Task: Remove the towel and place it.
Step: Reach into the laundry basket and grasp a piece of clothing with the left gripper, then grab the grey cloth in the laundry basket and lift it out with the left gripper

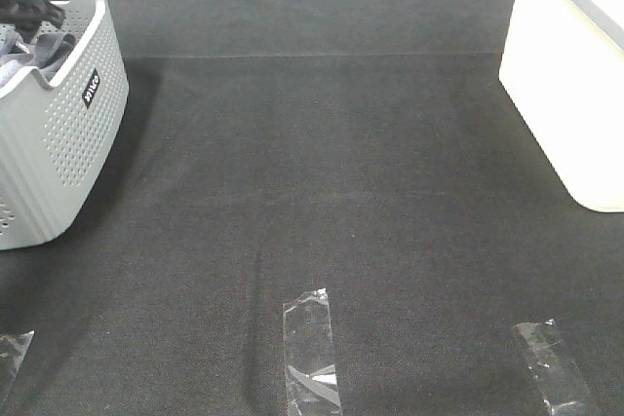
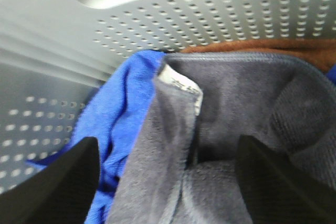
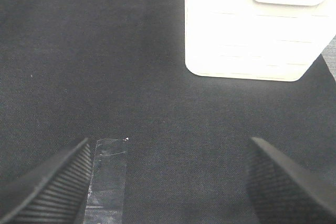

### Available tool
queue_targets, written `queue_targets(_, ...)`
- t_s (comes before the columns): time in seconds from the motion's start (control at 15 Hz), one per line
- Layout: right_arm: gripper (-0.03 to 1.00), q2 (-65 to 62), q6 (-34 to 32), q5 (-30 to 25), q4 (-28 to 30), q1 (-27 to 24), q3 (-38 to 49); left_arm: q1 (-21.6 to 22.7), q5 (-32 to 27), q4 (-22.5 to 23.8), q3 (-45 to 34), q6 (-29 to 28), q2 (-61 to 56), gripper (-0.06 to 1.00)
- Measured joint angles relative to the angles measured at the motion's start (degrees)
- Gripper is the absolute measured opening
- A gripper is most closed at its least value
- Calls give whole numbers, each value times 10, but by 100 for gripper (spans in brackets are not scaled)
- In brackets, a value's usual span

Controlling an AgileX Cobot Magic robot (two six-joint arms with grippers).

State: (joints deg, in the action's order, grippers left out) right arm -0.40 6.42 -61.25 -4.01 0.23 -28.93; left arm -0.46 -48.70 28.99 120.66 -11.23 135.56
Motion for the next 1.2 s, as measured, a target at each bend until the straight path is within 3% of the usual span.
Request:
queue_targets(0.2, 75, 0, 0, 0, 0, 0, 0, 0, 22, 21, 1, 0, 20, 60)
queue_targets(0.73, 75, 0, 0, 0, 0, 0, 0, 6, 46, 40, 3, -23, 21, 59)
queue_targets(1.2, 75, 0, 0, 0, 0, 0, 0, 22, 73, -10, 3, -8, 21, 59)
